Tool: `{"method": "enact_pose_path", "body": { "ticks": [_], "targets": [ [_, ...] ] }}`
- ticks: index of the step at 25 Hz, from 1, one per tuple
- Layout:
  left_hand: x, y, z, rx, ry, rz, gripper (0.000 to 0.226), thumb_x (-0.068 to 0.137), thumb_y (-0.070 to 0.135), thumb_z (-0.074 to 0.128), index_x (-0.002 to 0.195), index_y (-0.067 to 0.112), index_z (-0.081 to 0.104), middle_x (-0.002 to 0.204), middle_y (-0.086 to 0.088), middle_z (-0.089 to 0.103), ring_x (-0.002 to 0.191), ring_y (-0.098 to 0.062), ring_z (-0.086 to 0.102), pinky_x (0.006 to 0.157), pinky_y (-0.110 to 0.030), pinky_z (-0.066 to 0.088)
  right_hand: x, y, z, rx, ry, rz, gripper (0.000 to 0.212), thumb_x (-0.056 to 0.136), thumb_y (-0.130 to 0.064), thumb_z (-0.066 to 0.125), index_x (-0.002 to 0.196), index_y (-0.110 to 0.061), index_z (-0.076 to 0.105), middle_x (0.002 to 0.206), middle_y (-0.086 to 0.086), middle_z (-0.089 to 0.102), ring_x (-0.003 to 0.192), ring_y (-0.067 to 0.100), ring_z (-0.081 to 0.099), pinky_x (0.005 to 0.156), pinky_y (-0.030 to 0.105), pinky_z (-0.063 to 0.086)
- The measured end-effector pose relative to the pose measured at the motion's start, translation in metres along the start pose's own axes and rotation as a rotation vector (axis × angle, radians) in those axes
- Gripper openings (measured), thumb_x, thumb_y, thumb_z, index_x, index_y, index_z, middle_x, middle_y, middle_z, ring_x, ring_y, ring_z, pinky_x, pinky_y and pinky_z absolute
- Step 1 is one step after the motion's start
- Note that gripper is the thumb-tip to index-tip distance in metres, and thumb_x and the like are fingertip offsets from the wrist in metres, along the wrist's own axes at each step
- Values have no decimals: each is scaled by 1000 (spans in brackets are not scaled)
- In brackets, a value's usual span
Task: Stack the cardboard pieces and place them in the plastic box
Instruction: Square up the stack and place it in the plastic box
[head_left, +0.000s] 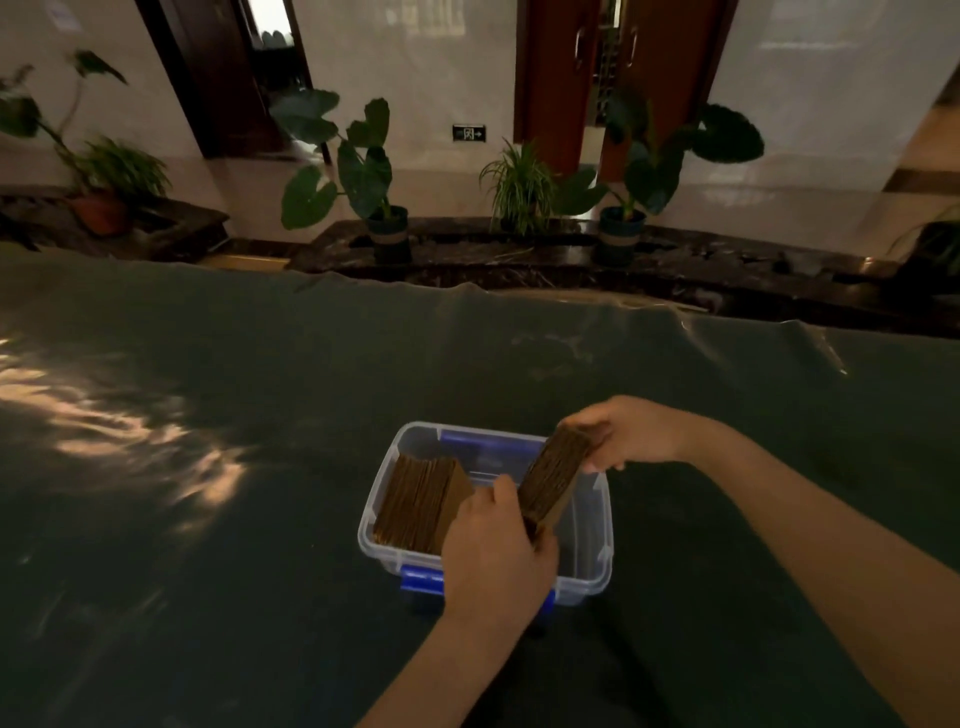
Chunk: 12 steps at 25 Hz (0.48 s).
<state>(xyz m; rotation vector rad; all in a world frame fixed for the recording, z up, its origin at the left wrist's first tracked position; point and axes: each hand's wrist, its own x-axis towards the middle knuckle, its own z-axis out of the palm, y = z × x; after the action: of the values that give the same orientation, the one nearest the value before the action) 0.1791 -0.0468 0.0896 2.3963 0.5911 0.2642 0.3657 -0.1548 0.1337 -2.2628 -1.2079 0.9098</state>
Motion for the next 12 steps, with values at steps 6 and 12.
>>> {"method": "enact_pose_path", "body": {
  "ticks": [6,12],
  "targets": [
    [25,6,46,219,-171,-119,37,79,43,62,106,21,49,105,-1,61,95,-18,59,94,-39,46,46,18,18,-230,-176,106,38,78,-6,65,114,-17,58,105,3,61,89,10,57,71,22,43],
    [39,6,65,372,-371,-218,40,82,42,58,111,15,52,108,-5,64,104,-23,58,100,-45,35,63,13,42,-577,-248,305,43,79,-6,66,120,-11,54,119,11,58,106,25,57,93,37,48]
  ]
}}
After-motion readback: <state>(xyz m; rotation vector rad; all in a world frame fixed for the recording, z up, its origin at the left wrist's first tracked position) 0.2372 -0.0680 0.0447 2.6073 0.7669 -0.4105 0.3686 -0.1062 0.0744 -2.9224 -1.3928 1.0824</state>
